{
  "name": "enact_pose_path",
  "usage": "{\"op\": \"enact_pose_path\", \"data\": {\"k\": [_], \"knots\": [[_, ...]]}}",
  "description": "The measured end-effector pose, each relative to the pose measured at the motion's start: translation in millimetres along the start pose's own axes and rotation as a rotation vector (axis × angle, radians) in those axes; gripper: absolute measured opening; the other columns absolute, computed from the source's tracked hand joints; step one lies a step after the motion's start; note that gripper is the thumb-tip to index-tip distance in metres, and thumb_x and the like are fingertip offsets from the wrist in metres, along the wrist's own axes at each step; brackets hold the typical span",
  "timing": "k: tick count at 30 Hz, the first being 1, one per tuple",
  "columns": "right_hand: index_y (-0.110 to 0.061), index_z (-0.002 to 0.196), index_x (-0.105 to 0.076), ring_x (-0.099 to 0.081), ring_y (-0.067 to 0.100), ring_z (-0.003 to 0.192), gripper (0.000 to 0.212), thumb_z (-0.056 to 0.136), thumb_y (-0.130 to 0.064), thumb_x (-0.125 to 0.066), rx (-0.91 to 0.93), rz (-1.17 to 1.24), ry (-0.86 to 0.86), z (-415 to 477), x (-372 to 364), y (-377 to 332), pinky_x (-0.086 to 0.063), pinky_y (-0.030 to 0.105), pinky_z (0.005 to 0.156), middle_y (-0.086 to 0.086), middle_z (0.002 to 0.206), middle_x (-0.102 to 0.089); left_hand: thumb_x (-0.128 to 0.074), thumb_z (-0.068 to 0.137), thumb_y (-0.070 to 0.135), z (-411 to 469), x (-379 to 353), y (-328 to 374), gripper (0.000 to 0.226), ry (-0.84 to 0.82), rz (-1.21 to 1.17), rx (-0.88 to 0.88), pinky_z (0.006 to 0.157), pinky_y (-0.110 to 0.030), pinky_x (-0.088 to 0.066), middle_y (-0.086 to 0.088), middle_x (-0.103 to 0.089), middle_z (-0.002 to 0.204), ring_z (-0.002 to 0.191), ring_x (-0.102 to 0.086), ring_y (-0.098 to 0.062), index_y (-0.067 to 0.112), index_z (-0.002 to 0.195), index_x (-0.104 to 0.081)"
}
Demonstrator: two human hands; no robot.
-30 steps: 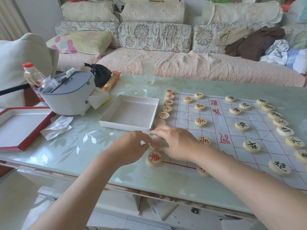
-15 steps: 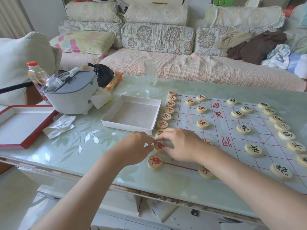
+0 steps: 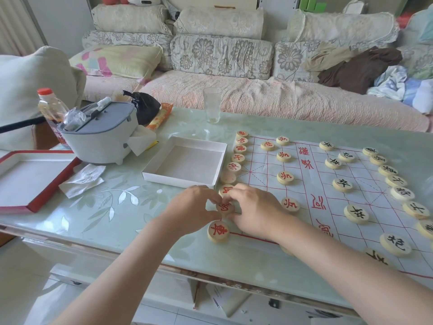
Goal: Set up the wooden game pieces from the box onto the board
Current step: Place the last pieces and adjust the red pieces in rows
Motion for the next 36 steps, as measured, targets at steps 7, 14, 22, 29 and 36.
{"op": "enact_pose_path", "data": {"k": [7,14,22,29,36], "knots": [[-0.04,0.111,-0.063,-0.058,0.013,0.103,0.028,0.084,-0.046,-0.065,-0.055,0.058,-0.007,0.1,2.1,2.6,-0.048,0.034,0.082,-0.016,0.114,-0.055,-0.077,0.071,0.047,5.1,-0.2,-2.2,0.037,0.012,0.014,0.037,0.072,-0.023,-0.046,0.025,-0.062,0.097,0.085,-0.05,0.0,0.042,0.104,-0.063],[-0.036,0.109,-0.065,-0.058,0.015,0.099,0.024,0.087,-0.047,-0.065,-0.066,0.058,-0.007,1.2,-0.6,5.0,-0.043,0.032,0.074,-0.012,0.109,-0.057,-0.079,0.07,0.045,5.5,-1.1,-4.6,0.035,-0.031,-0.011,0.035,0.065,-0.018,-0.042,0.029,-0.061,0.096,0.08,-0.055,0.005,0.044,0.101,-0.062],[-0.037,0.107,-0.062,-0.058,0.011,0.097,0.03,0.086,-0.058,-0.063,-0.097,0.103,0.021,-3.1,6.0,6.8,-0.048,0.033,0.079,-0.016,0.109,-0.057,-0.076,0.076,0.036,3.7,4.5,-5.2,0.041,-0.037,-0.009,0.019,0.074,-0.023,-0.05,0.025,-0.059,0.103,0.084,-0.056,0.001,0.045,0.111,-0.057],[-0.037,0.105,-0.062,-0.054,0.003,0.084,0.048,0.073,-0.072,-0.065,-0.026,0.021,-0.078,-25.1,10.0,-5.6,-0.042,0.027,0.073,-0.017,0.096,-0.059,-0.08,0.065,0.051,-20.3,13.0,-9.2,0.05,-0.316,-0.011,0.028,0.075,-0.018,-0.047,0.025,-0.058,0.1,0.089,-0.057,0.001,0.047,0.11,-0.058],[-0.035,0.105,-0.065,-0.058,0.009,0.091,0.046,0.073,-0.067,-0.068,-0.033,0.015,-0.111,-25.6,-2.3,-9.5,-0.049,0.03,0.082,-0.014,0.098,-0.059,-0.082,0.069,0.04,-19.1,8.6,-7.8,0.037,-0.286,-0.014,0.012,0.072,-0.017,-0.047,0.024,-0.061,0.093,0.084,-0.058,-0.001,0.041,0.102,-0.064]]}}
Point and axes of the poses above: each hand's wrist, its own z-axis towards the middle knuckle, its own x-axis out of the back of the hand, y = z × x, the point moved 4 cm from there along z, towards the middle knuckle
